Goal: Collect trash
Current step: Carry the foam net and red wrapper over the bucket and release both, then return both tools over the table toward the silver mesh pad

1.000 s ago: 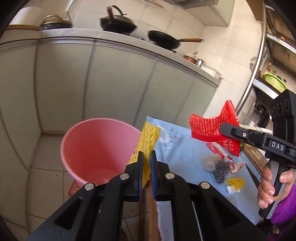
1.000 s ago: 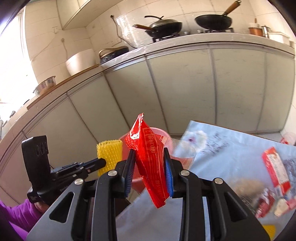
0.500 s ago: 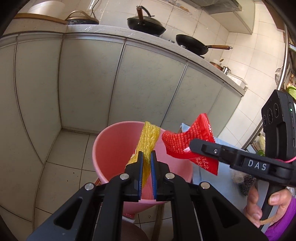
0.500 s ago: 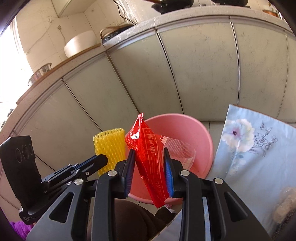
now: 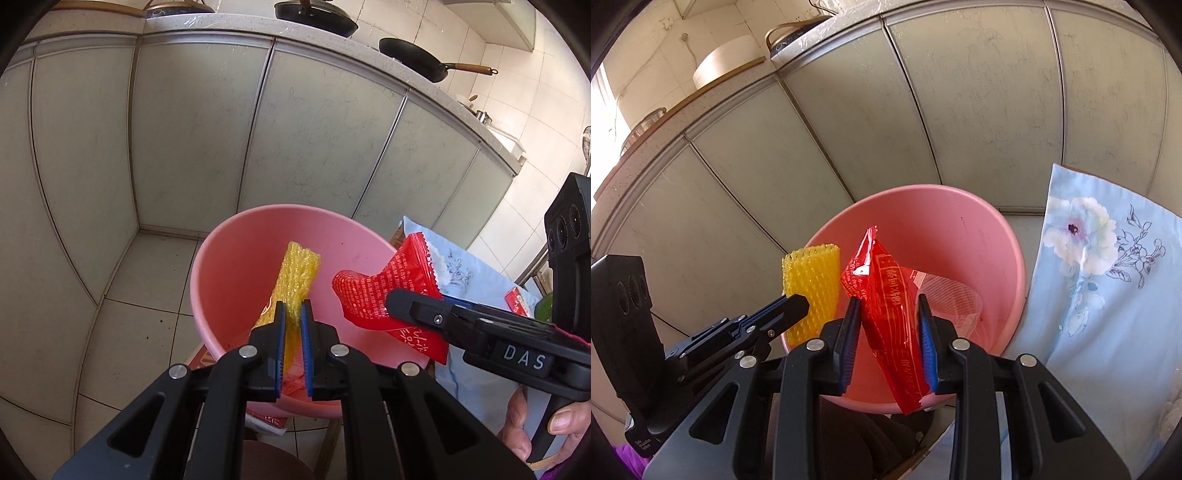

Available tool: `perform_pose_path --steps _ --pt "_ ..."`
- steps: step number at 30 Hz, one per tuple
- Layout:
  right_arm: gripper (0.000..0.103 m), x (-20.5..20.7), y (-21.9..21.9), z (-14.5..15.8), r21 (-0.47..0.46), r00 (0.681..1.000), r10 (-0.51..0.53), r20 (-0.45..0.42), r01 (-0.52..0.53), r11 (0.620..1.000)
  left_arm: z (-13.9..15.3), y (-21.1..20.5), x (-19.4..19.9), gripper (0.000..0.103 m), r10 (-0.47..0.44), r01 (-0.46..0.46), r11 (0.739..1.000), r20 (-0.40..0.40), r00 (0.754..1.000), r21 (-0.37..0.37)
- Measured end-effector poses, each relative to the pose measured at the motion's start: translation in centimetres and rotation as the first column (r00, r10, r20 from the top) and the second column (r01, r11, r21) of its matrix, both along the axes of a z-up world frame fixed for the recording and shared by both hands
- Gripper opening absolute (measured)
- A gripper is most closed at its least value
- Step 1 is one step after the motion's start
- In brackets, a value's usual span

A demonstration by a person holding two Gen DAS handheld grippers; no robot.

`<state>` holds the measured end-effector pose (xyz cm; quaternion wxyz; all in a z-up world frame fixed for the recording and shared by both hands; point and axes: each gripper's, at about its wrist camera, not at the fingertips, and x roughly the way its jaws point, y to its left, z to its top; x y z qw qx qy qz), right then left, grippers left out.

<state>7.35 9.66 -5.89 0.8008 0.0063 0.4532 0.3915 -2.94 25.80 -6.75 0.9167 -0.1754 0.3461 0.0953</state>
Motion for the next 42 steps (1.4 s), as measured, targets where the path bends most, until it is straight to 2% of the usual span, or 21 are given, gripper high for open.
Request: perform_pose_path --steps 9,15,20,26,35,42 --pt "0.031 0.7 0.5 -0.2 -0.010 1.000 -0.010 -0.014 0.010 1.000 -0.6 0.0 0.5 0.008 0.010 -0.010 1.000 -0.021 1.000 -0.006" --pt "0.037 0.8 0.6 -0.3 -0.013 1.000 -0.008 -0.030 0.007 1.000 -0.8 0.2 0.3 0.009 0.025 -0.026 1.000 -0.024 0.999 -0.014" --pt "0.042 0.6 0.5 0.5 -0.010 1.000 -0.003 -0.003 0.003 1.000 -0.4 0.4 0.0 0.022 0.050 -0.050 0.998 -0.015 0.999 -0.021" --pt "0.042 -0.3 -1.2 2.9 0.020 0.999 -0.014 0.052 0.013 1.000 0.7 0.2 -0.8 0.029 0.049 -0.049 0.998 0.001 0.999 -0.032" --pt "0.042 -3.5 -7.3 6.7 0.017 0.984 -0.045 0.174 0.042 0.999 4.6 -3.2 -2.3 0.039 -0.073 0.075 0.997 0.105 0.992 -0.012" --pt "0.042 -6.1 -15.3 8.7 -0.009 0.959 -0.127 0.254 0.134 0.991 7.4 -7.8 -3.0 0.044 -0.232 0.230 0.973 0.160 0.959 0.031"
